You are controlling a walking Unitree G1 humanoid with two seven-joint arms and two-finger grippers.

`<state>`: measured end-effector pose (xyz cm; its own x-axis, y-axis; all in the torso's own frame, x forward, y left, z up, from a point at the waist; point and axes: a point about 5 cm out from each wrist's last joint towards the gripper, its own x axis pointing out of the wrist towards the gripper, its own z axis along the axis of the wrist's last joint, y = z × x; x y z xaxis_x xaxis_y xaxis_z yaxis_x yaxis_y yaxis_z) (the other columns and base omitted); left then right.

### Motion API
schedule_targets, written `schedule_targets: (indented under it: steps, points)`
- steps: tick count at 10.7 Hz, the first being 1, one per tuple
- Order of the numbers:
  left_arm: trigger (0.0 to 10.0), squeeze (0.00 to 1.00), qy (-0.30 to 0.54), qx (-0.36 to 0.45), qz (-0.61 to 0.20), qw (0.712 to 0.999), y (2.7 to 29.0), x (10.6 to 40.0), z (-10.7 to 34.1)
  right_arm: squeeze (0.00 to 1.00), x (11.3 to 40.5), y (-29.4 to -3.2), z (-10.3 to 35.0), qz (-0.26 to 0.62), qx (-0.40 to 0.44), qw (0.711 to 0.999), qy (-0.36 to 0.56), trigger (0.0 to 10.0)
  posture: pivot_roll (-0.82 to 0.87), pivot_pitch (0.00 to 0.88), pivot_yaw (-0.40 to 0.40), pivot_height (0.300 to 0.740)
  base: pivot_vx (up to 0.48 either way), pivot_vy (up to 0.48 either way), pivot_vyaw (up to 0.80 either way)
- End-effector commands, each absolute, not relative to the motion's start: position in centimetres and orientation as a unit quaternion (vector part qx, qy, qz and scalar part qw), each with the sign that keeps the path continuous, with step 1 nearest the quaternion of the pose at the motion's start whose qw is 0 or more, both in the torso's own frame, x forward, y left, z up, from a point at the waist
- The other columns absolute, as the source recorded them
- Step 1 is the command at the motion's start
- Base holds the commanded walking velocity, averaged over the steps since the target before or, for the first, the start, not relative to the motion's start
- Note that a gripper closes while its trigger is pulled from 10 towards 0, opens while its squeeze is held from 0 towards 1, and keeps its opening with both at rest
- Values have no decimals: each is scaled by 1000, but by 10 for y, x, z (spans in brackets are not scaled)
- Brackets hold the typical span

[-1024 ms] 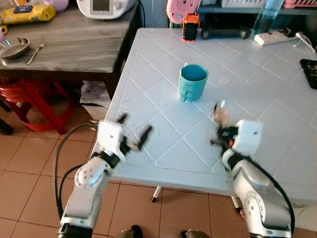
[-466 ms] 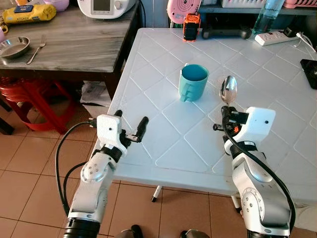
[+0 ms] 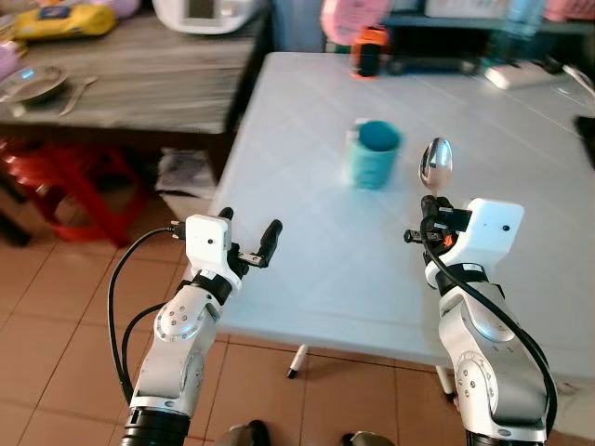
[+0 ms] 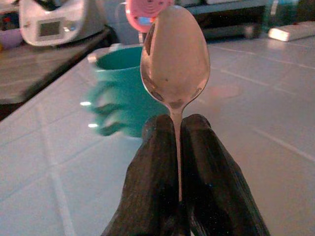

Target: Setting the table

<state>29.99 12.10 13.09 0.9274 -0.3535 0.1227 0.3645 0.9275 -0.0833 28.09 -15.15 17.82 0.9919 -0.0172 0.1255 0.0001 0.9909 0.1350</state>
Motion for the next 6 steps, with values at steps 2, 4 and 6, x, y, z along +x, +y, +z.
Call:
schedule_targets:
  steps: [2, 4, 6]
  points:
    - [10000, 0, -44, -50, -188, 980, 122, 299, 128, 0, 280, -147, 181, 2, 67, 995, -72, 10000, -188, 165, 63, 740, 0, 377, 0]
    - [10000, 0, -45, -48, -190, 980, 122, 299, 128, 0, 280, -146, 179, 3, 66, 995, -70, 10000, -186, 166, 64, 740, 0, 450, 0]
    - [10000, 0, -46, -47, -190, 980, 122, 298, 129, 0, 281, -146, 178, 1, 66, 995, -69, 10000, -182, 171, 63, 740, 0, 450, 0]
